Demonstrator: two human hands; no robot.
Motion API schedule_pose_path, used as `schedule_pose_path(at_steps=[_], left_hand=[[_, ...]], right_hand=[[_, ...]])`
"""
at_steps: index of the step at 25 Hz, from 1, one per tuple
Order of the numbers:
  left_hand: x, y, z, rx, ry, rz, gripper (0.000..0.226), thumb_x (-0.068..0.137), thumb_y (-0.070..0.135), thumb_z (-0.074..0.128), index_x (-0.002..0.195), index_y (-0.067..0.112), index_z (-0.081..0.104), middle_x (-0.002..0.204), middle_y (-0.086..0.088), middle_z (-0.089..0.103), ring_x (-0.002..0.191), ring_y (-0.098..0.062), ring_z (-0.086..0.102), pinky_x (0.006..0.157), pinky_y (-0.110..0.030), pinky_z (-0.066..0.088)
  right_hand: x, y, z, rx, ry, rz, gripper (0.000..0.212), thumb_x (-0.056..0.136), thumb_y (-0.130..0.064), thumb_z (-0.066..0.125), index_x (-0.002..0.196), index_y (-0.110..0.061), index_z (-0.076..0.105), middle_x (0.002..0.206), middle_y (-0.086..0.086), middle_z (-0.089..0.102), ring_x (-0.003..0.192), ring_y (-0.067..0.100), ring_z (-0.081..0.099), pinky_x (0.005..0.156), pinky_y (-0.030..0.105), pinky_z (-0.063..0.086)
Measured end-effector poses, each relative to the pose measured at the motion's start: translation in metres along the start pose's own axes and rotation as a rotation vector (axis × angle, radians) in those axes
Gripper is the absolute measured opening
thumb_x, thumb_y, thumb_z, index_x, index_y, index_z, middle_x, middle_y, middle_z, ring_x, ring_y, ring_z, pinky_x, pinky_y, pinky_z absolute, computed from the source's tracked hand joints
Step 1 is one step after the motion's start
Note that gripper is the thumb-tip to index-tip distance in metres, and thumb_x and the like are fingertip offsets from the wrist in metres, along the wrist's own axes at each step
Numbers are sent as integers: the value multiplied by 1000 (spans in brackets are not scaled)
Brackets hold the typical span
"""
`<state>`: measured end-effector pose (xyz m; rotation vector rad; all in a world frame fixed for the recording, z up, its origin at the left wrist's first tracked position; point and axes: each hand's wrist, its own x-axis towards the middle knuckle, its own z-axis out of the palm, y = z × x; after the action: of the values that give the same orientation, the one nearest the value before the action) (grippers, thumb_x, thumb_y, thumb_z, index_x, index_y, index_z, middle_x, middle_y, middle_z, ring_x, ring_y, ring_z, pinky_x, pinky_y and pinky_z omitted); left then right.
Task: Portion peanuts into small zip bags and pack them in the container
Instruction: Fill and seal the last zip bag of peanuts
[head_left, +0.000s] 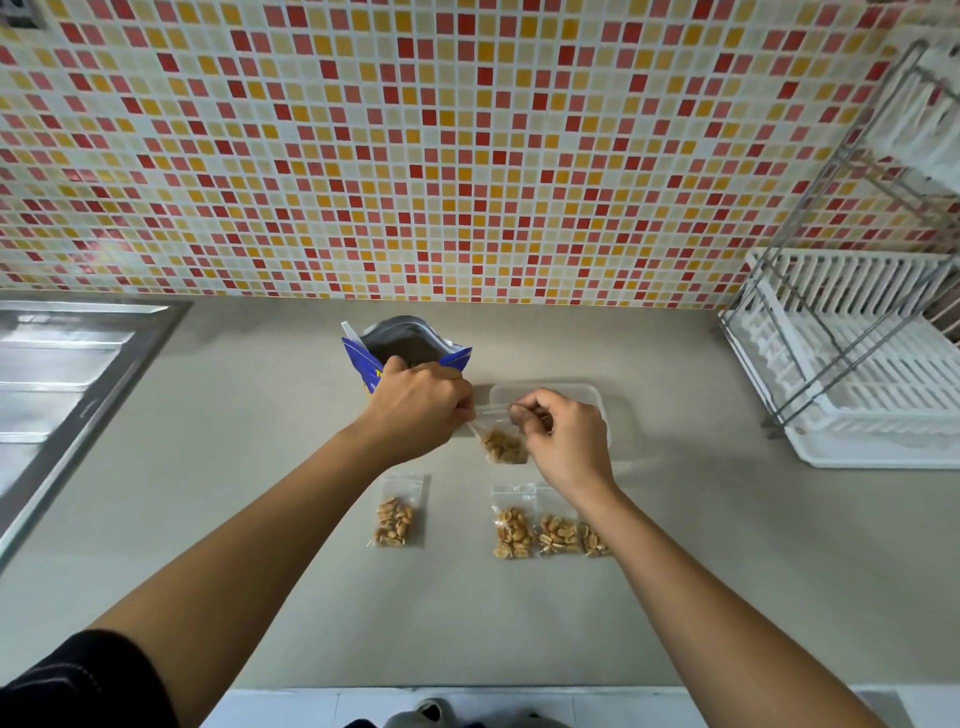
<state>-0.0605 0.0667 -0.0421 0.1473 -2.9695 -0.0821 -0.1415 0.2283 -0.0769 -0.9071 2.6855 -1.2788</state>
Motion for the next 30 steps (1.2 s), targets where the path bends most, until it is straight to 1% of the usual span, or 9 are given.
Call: schedule_pose_path(at_steps=[2,6,9,11,13,16,21,26,30], left_hand=[[-2,-4,9,-126,-37,-33,17,89,29,56,92,15,66,95,3,67,88,-19,61,78,-34,47],[-26,-6,47,-628,-198,-242,27,80,30,71,98,11,69,84,4,63,75,-8,59,68,-15,46],[-50,-2,88,-979,-310,-476,15,78,23,74,90,16,67,83,3,70,77,-8,63,77,-23,50],[-61,2,106,-1143,-340,-603,9,80,16,71,87,16,65,80,-1,71,74,-13,63,67,-26,49],[-66,6,113,-1211,-340,-726,7,81,14,70,85,12,64,75,-4,67,66,-13,59,55,-19,46],[-67,10,123,-1130,-325,-801,4,81,11,69,80,10,65,69,-4,66,59,-13,59,57,-20,51],[-68,15,140,-673,-308,-694,18,81,29,68,85,12,66,81,-5,71,76,-20,63,64,-24,43],[-62,-29,131,-511,-112,-660,17,88,19,59,97,7,66,93,-14,69,86,-31,62,71,-29,43],[-67,-74,141,-428,-108,-546,26,85,7,60,109,9,67,107,-14,67,99,-35,60,85,-32,45]], right_hand=[[-3,3,5,15,-46,37,9,87,-22,64,84,-17,71,78,-3,72,68,13,62,58,18,43],[-13,20,21,95,-128,131,8,85,-23,65,78,-21,69,78,-2,73,75,15,67,71,27,52],[-21,36,40,291,-221,323,17,85,-22,65,69,-27,64,76,0,72,69,15,70,71,35,57],[-25,44,55,322,-241,405,15,85,-23,66,71,-28,65,80,2,72,68,16,70,74,40,58],[-28,52,65,189,-224,381,7,84,-28,67,80,-25,72,85,-1,74,76,16,70,77,35,56],[-27,55,73,-164,-273,293,18,85,-36,63,93,-25,74,97,-6,74,90,16,67,68,23,46],[-25,67,101,-460,-361,176,20,85,-33,60,102,-26,68,108,-1,64,99,25,60,74,31,49],[-14,51,118,-362,-350,-40,28,86,-22,56,113,-24,64,110,1,60,101,24,57,74,31,48],[-5,36,157,-325,-477,-34,31,87,-26,57,117,-19,63,113,8,59,102,30,58,83,36,49]])
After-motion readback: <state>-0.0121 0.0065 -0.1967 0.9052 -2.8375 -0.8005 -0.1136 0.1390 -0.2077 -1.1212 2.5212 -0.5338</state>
